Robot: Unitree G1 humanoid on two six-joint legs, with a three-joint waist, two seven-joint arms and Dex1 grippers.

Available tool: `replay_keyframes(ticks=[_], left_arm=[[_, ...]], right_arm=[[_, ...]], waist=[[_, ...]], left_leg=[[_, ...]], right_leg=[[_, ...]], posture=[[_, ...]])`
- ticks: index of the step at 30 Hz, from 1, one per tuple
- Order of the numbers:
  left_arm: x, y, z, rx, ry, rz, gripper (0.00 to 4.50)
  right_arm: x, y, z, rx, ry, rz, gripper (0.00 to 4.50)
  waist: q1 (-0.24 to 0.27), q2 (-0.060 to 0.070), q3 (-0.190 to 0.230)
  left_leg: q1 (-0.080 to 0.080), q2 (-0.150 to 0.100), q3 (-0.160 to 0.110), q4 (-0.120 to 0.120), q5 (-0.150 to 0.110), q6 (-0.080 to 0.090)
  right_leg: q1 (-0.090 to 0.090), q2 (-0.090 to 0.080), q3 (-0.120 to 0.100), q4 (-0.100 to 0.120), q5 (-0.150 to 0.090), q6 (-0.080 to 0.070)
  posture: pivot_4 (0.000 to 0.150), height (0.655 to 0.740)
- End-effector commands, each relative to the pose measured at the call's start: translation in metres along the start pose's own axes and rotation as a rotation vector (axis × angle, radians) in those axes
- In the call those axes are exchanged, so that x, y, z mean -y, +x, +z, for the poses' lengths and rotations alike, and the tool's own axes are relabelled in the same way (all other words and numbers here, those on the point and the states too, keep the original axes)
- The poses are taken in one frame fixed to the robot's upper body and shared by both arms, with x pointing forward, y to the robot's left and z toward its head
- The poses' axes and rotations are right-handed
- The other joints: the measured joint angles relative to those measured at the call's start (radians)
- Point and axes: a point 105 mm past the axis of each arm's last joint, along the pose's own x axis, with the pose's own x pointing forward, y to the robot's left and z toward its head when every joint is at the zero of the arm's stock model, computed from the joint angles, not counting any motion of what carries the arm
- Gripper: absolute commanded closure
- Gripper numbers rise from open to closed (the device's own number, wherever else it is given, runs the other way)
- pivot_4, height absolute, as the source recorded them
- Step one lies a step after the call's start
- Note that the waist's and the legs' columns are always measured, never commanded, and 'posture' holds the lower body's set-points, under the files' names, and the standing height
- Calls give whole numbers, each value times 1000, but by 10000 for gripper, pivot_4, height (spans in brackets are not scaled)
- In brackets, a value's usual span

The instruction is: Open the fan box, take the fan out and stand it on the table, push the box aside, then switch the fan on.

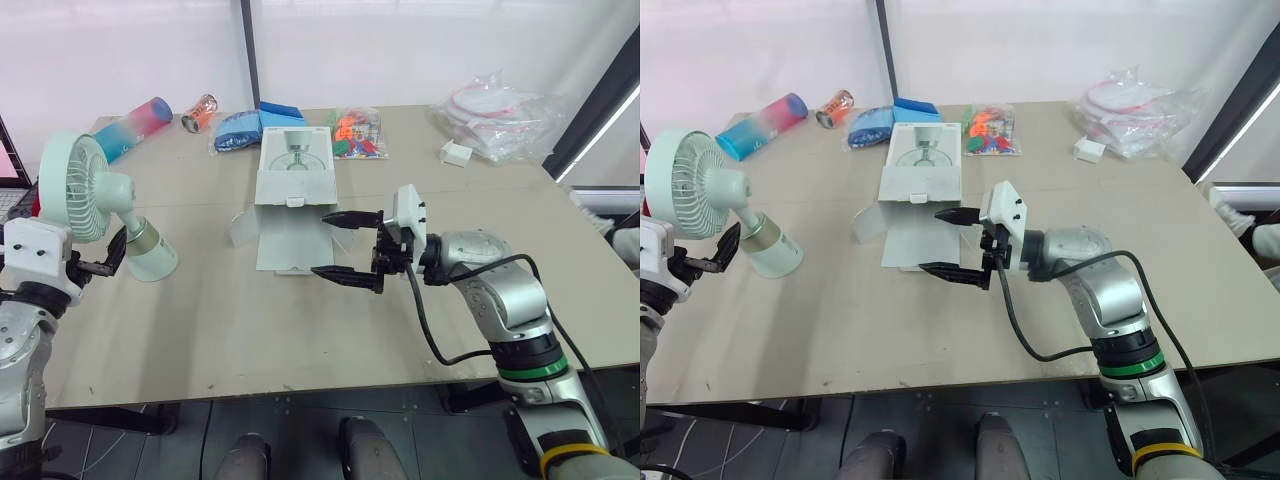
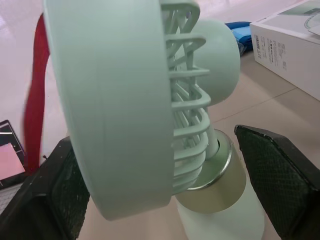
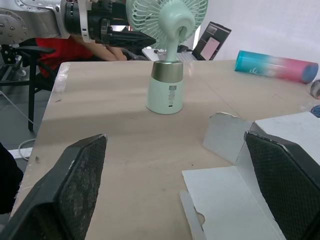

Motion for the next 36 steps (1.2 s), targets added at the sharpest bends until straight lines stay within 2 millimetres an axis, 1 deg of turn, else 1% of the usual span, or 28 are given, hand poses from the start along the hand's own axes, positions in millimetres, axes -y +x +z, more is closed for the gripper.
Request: replay_keyframes(ticks=[1,8,10,12,15,18,22,26,30,36], left_arm=[[-3,0,13,47,5,19,192],[-21,-3,26,102,-24,118,192],[-31,-8,34,144,-30,167,192],[-36,-12,41,177,-47,189,192],[-38,-15,40,164,-36,196,192],[-44,-18,43,167,-27,210,192],[-51,-18,51,181,-8,194,192],[-63,-16,62,210,-6,194,192],[-66,-15,72,249,-2,177,192],[-60,-15,78,275,-30,157,192]], right_arm=[[-3,0,11,20,-57,13,0],[-1,0,13,29,-55,10,0],[0,1,13,35,-53,8,0],[0,2,13,39,-51,8,0],[0,4,12,41,-50,13,0],[1,6,12,44,-49,21,0],[2,8,12,47,-47,23,0],[3,9,13,50,-48,26,0],[3,9,12,48,-50,28,0],[3,8,12,47,-54,29,0]], waist=[[0,0,0],[0,0,0],[0,0,0],[0,0,0],[0,0,0],[0,0,0],[-1,0,0],[0,0,0],[-1,0,0],[-1,0,0]], left_leg=[[0,0,0,0,0,0],[0,0,0,0,0,0],[0,0,0,0,0,0],[0,0,0,0,0,0],[0,0,0,0,0,0],[0,0,0,0,0,0],[0,0,0,0,0,0],[0,0,0,0,0,0],[0,0,0,0,0,0],[0,0,0,0,0,0]], right_leg=[[0,0,0,0,0,0],[0,0,0,0,0,0],[0,0,0,0,0,0],[0,0,0,0,0,0],[0,0,0,0,0,0],[0,0,0,0,0,0],[0,0,0,0,0,0],[0,0,0,0,0,0],[0,0,0,0,0,0],[0,0,0,0,0,0]], posture=[[1500,7400],[1500,7400],[1500,7400],[1500,7400],[1500,7400],[1500,7400],[1500,7400],[1500,7400],[1500,7400],[1500,7400]])
